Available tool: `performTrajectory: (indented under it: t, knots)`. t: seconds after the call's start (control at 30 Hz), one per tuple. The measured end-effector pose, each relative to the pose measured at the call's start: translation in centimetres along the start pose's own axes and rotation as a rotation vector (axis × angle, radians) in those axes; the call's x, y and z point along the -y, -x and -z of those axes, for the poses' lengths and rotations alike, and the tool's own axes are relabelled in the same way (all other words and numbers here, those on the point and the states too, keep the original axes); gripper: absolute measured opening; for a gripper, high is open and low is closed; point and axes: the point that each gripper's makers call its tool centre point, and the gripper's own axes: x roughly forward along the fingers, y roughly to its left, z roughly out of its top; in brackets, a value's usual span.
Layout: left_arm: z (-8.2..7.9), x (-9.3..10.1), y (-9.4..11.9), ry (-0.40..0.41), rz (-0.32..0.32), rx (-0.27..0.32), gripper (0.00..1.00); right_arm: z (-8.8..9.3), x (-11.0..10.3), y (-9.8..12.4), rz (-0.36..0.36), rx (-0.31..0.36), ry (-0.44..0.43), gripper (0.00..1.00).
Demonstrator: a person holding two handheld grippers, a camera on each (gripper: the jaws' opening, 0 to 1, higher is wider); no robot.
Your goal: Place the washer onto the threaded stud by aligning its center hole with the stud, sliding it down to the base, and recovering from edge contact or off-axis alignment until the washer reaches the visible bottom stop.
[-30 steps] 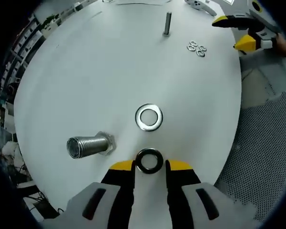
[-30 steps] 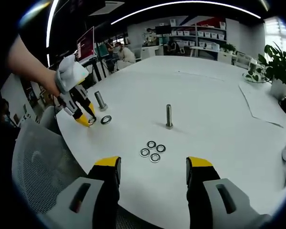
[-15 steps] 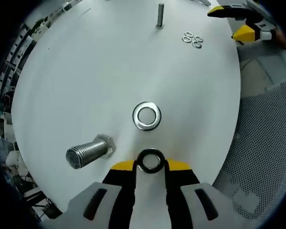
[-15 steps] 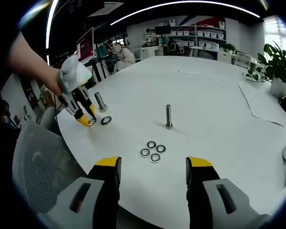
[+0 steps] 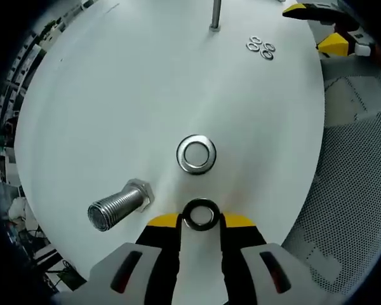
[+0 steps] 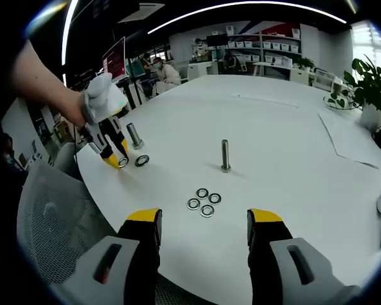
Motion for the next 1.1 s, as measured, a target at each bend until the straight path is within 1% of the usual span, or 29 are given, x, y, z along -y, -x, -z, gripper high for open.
performTrajectory:
  t: [0.2,0.33,1.0,1.1]
  knots:
    - [0.15,0.01,0.13,0.003,-0.007,0.041,0.2,-0.09,0.02,0.08,0.001,0.003,-0.002,0.57]
    - [0.08,-0.03,0.11,0.029,-0.008,0.051,0.2,-0.1,0.12,0.08,0.005,0.005,-0.005,0.56]
    - [0.35,0.15,0.18,0.065,-0.011,0.116,0.18,-0.4,0.23,0.23,0.007,0.022,-0.017,0.56]
    - [0.37,0.01,0.23,0.094,-0.002,0.131,0.18,-0.34,0.18,0.17,0.005,0.02,-0.013,0.56]
